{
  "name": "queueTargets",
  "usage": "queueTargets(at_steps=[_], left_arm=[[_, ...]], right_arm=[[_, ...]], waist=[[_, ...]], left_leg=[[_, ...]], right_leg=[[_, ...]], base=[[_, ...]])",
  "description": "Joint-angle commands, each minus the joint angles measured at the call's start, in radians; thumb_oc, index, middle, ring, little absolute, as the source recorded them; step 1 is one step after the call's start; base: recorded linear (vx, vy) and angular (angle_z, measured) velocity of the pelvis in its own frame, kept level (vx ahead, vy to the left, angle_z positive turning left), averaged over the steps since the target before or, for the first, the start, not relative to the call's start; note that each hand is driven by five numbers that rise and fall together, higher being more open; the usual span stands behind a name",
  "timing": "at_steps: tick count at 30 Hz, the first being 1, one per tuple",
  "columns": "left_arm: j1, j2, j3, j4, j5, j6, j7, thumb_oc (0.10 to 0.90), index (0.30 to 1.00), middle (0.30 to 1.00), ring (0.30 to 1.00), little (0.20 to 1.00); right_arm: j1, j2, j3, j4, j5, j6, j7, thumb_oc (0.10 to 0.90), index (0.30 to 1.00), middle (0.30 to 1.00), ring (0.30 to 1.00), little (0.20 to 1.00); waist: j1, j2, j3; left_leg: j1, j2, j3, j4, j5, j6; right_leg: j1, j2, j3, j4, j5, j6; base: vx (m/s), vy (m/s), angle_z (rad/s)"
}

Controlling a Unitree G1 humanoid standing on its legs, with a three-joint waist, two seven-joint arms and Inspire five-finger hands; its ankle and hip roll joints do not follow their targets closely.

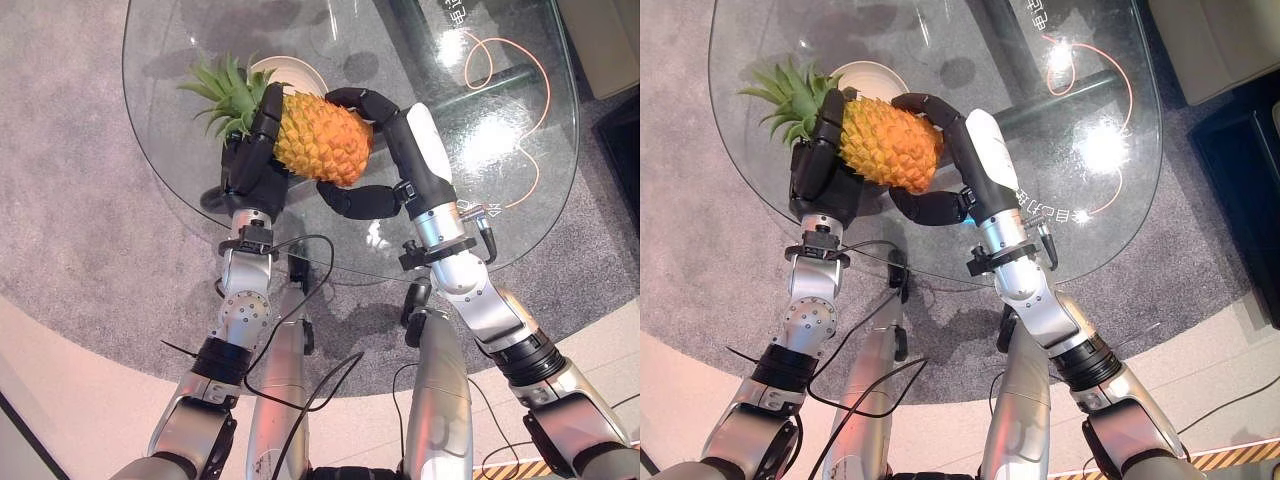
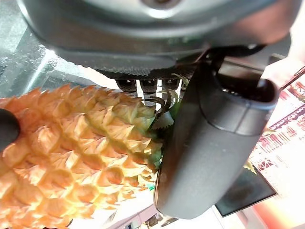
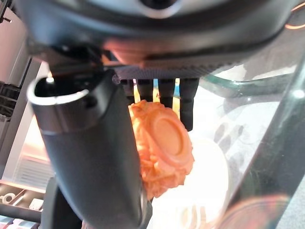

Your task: Pick up the fruit to the plate

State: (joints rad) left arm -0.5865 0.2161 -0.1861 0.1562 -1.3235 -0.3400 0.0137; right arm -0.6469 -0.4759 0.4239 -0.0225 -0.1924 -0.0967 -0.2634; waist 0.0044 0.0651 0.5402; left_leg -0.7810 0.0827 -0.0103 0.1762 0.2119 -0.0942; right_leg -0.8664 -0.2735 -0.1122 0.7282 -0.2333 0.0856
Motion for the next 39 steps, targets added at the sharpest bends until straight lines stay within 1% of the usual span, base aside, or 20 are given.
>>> queueTargets(at_steps=[1, 2, 3, 14, 25, 32, 33, 34, 35, 39], left_arm=[[-0.114, 0.043, 0.007, -0.145, 0.084, -0.07, -0.066, 0.726, 0.836, 0.836, 0.836, 0.826], [-0.115, 0.043, 0.008, -0.144, 0.088, -0.077, -0.074, 0.243, 0.422, 0.422, 0.422, 0.343], [-0.114, 0.045, 0.008, -0.143, 0.088, -0.086, -0.079, 0.1, 0.3, 0.3, 0.3, 0.2], [-0.123, 0.042, 0.016, -0.138, 0.109, -0.143, -0.071, 0.1, 0.3, 0.3, 0.3, 0.2], [-0.132, 0.036, 0.03, -0.132, 0.191, -0.227, -0.036, 0.1, 0.3, 0.3, 0.3, 0.2], [-0.136, 0.031, 0.043, -0.141, 0.267, -0.278, 0.012, 0.1, 0.3, 0.3, 0.3, 0.2], [-0.139, 0.033, 0.044, -0.143, 0.273, -0.28, 0.019, 0.1, 0.3, 0.3, 0.3, 0.2], [-0.141, 0.035, 0.044, -0.147, 0.29, -0.286, 0.032, 0.1, 0.3, 0.3, 0.3, 0.2], [-0.142, 0.036, 0.045, -0.146, 0.296, -0.288, 0.038, 0.1, 0.3, 0.3, 0.3, 0.2], [-0.139, 0.038, 0.056, -0.142, 0.35, -0.313, 0.086, 0.1, 0.3, 0.3, 0.3, 0.2]], right_arm=[[-0.151, 0.015, 0.03, -0.206, 0.015, -0.114, 0.027, 0.1, 0.3, 0.3, 0.3, 0.2], [-0.152, 0.016, 0.031, -0.204, 0.015, -0.115, 0.027, 0.1, 0.3, 0.3, 0.3, 0.2], [-0.15, 0.016, 0.032, -0.202, 0.014, -0.119, 0.025, 0.1, 0.3, 0.3, 0.3, 0.2], [-0.143, 0.024, 0.024, -0.193, 0.018, -0.122, 0.006, 0.1, 0.3, 0.3, 0.3, 0.2], [-0.138, 0.035, 0.014, -0.185, 0.009, -0.125, -0.02, 0.1, 0.3, 0.3, 0.3, 0.2], [-0.138, 0.041, 0.001, -0.183, 0.013, -0.112, -0.042, 0.1, 0.3, 0.3, 0.3, 0.2], [-0.139, 0.041, 0.0, -0.184, 0.019, -0.108, -0.046, 0.174, 0.364, 0.364, 0.364, 0.274], [-0.138, 0.043, -0.001, -0.184, 0.02, -0.106, -0.053, 0.707, 0.82, 0.82, 0.82, 0.807], [-0.136, 0.045, -0.002, -0.182, 0.019, -0.107, -0.053, 0.8, 0.9, 0.9, 0.9, 0.9], [-0.128, 0.049, -0.011, -0.182, 0.022, -0.107, -0.064, 0.8, 0.9, 0.9, 0.9, 0.9]], waist=[[0.009, -0.023, -0.02], [0.01, -0.023, -0.02], [0.01, -0.023, -0.02], [0.008, -0.027, -0.02], [0.007, -0.029, -0.02], [0.006, -0.027, -0.02], [0.006, -0.027, -0.02], [0.006, -0.027, -0.02], [0.006, -0.027, -0.02], [0.006, -0.027, -0.02]], left_leg=[[0.007, -0.012, 0.03, 0.227, -0.21, 0.031], [0.007, -0.013, 0.029, 0.226, -0.209, 0.031], [0.006, -0.013, 0.029, 0.227, -0.209, 0.031], [0.008, -0.011, 0.028, 0.224, -0.208, 0.03], [0.01, -0.012, 0.026, 0.223, -0.208, 0.029], [0.01, -0.013, 0.027, 0.219, -0.207, 0.028], [0.009, -0.013, 0.027, 0.22, -0.207, 0.028], [0.009, -0.014, 0.028, 0.218, -0.206, 0.028], [0.01, -0.014, 0.028, 0.217, -0.206, 0.028], [0.013, -0.014, 0.028, 0.215, -0.205, 0.028]], right_leg=[[0.077, 0.007, -0.001, -0.311, 0.255, 0.033], [0.078, 0.008, -0.002, -0.312, 0.255, 0.032], [0.077, 0.008, -0.001, -0.311, 0.254, 0.032], [0.076, 0.012, 0.002, -0.312, 0.256, 0.032], [0.078, 0.013, 0.005, -0.31, 0.253, 0.03], [0.076, 0.015, 0.007, -0.311, 0.252, 0.03], [0.075, 0.016, 0.007, -0.311, 0.252, 0.03], [0.076, 0.016, 0.007, -0.312, 0.252, 0.03], [0.077, 0.016, 0.007, -0.314, 0.252, 0.03], [0.079, 0.016, 0.007, -0.315, 0.251, 0.028]], base=[[0.0, 0.0, 0.0], [0.0, 0.0, 0.0], [0.0, 0.0, 0.0], [0.0, 0.0, 0.0], [0.0, 0.0, 0.0], [0.0, 0.0, 0.0], [0.0, 0.0, 0.0], [0.0, 0.0, 0.0], [0.0, 0.0, 0.0], [0.0, 0.0, 0.0]])
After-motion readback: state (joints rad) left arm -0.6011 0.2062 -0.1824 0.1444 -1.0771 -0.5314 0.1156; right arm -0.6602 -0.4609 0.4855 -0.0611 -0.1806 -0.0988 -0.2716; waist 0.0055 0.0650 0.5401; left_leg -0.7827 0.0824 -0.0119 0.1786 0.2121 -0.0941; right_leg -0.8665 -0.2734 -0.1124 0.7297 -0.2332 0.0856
